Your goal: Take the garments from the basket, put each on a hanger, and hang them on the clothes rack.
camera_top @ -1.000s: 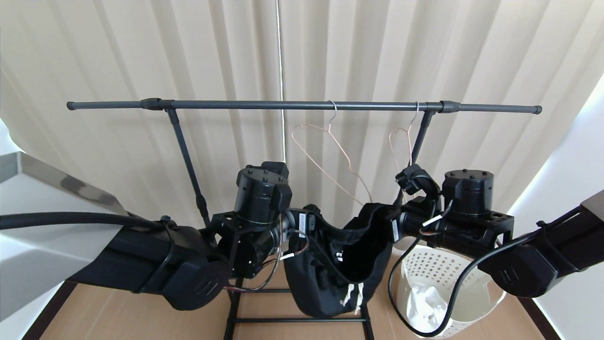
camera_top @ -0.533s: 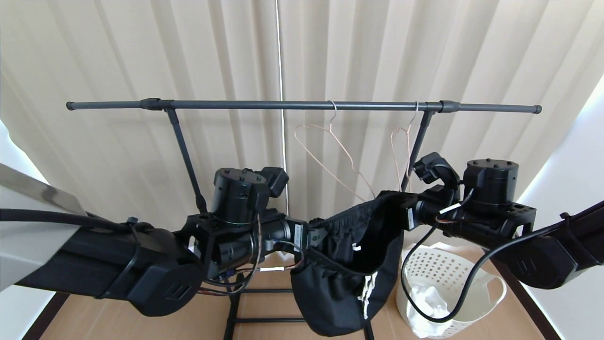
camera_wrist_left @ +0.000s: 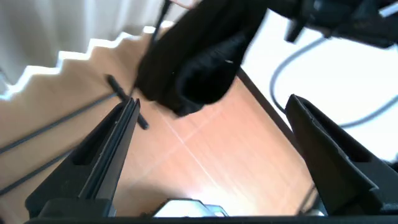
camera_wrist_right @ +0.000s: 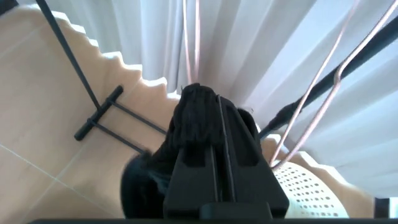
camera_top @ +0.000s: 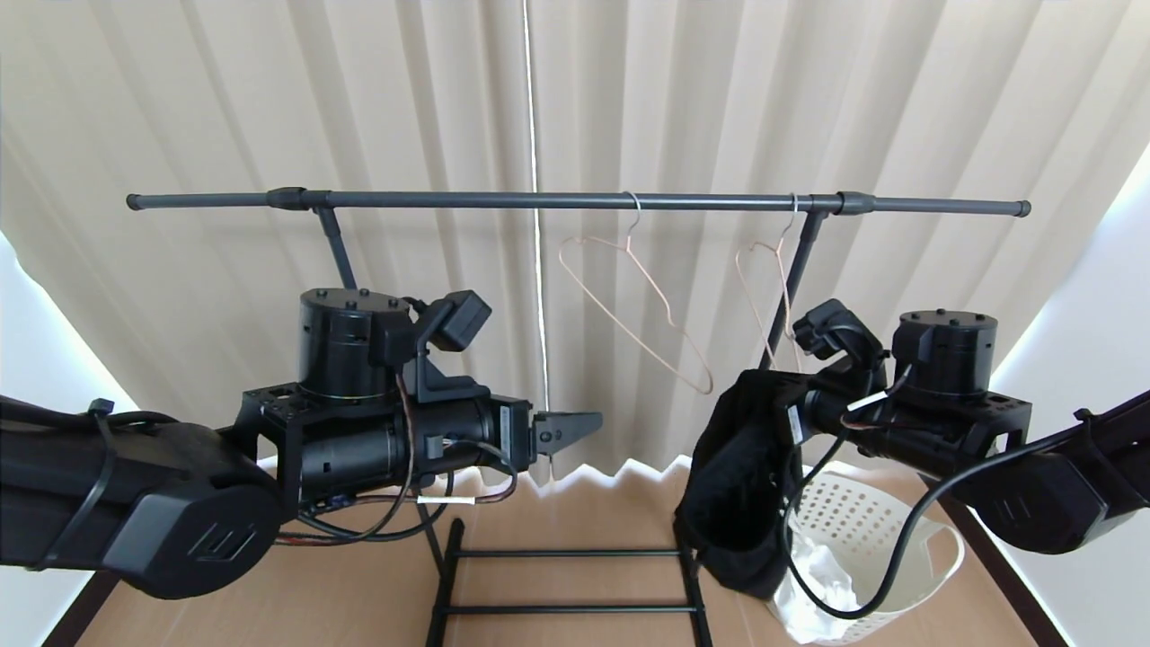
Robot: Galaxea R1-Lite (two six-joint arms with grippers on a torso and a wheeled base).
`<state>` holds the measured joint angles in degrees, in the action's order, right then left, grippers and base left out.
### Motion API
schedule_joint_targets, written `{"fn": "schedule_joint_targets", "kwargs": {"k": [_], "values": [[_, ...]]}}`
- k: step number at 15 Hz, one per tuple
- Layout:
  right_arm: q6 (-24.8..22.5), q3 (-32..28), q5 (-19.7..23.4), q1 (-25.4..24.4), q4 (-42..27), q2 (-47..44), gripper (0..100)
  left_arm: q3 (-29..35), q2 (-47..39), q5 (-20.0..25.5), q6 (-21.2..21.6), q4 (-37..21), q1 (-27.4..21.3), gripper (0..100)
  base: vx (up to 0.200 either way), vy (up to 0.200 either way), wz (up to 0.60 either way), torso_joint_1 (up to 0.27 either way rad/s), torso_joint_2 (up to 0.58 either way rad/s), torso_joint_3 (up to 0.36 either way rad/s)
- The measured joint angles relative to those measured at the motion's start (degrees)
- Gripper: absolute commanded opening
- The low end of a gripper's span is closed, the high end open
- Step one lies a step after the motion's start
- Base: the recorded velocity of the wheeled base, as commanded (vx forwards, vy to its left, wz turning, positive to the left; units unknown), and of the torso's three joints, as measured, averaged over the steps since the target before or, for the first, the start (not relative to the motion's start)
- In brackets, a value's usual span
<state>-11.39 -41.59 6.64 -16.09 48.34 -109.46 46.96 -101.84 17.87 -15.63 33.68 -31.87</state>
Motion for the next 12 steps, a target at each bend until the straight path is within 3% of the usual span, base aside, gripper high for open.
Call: {"fn": "schedule_joint_targets", "kwargs": {"k": [3,7,12], "values": [[-4.0,2.1,-0.6,-0.1,0.1,1.4,0,3.6,-1.3,-8.0,0.1,-2.8,-1.5,100,0.0,0.0,0.0,0.0,0.0,0.0],[-4.7,1.5,-4.0,0.3,1.6,1.6,0,15.2,-5.7,-19.0,0.1,-14.6,-3.1,100,0.0,0.0,0.0,0.0,0.0,0.0],[-4.8,-0.9,-8.3,0.8,8.2,-2.8,0,21.8,-10.3,-24.0,0.1,-15.4,-3.3,100,0.0,0.0,0.0,0.0,0.0,0.0]]}}
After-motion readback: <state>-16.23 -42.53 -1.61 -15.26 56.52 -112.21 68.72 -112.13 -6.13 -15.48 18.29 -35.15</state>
